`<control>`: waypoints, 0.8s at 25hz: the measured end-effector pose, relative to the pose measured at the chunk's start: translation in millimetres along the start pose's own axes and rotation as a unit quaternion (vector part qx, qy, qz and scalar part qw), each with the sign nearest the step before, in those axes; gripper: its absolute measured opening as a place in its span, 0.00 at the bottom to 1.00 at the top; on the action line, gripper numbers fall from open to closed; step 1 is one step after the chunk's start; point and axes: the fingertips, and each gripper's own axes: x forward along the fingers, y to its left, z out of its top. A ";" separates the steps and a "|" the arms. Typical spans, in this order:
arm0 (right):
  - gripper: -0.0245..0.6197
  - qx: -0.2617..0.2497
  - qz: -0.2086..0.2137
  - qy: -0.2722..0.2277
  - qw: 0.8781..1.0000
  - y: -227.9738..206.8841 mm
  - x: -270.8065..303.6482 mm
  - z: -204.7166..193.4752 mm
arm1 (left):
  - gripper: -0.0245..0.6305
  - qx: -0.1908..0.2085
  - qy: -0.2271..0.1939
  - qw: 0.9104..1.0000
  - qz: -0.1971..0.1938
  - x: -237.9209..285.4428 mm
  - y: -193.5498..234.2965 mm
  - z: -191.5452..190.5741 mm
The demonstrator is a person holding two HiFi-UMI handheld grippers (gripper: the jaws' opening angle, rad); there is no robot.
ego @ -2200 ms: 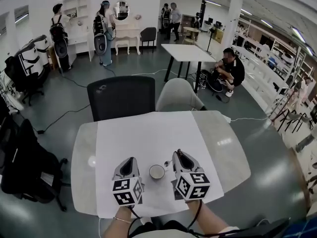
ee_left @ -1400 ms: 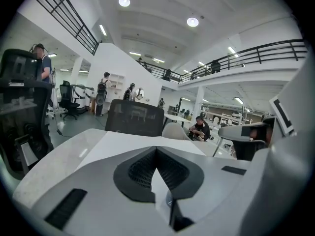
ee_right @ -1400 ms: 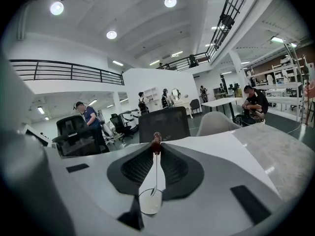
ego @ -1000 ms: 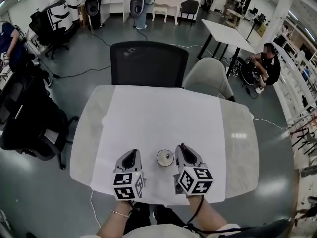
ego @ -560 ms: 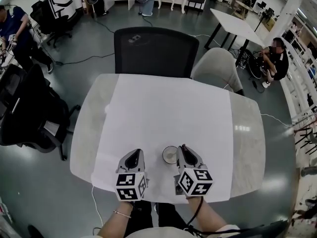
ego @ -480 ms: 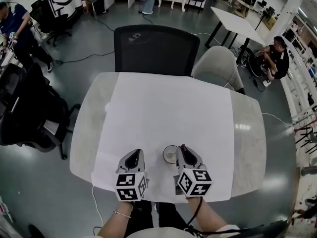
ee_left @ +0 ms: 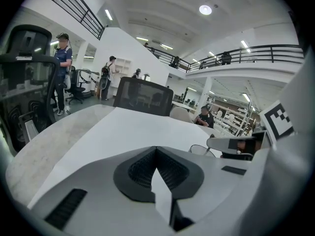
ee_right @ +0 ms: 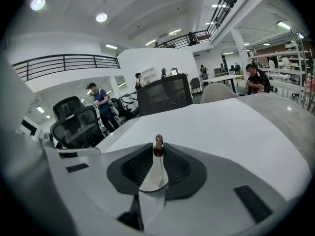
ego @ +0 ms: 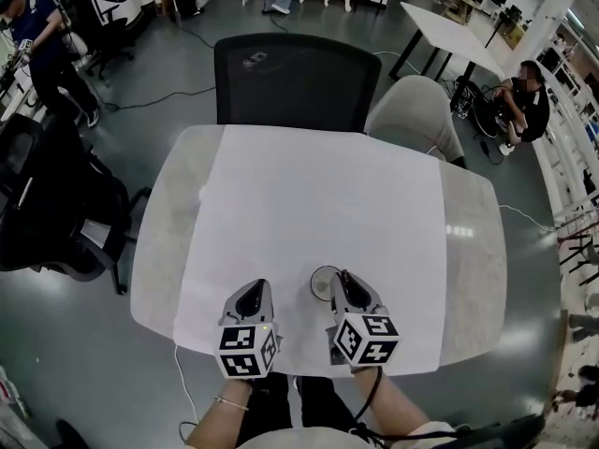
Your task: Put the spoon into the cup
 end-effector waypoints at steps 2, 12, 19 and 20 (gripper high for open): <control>0.15 0.002 0.002 0.001 1.000 0.6 -1.0 -0.4 | 0.05 0.001 -0.001 1.000 -0.001 -1.4 -1.3 1.0; 0.23 0.009 -0.019 -0.014 1.000 -14.7 -10.3 16.9 | 0.05 0.007 -0.012 1.000 -0.003 -2.7 -8.0 14.9; 0.22 0.005 -0.051 -0.046 0.998 -34.4 -25.5 46.5 | 0.05 0.020 -0.036 0.999 -0.013 -0.2 -21.8 42.1; 0.21 0.005 -0.055 -0.053 0.997 -37.0 -28.2 51.7 | 0.05 0.023 -0.042 0.999 -0.015 0.0 -23.4 47.3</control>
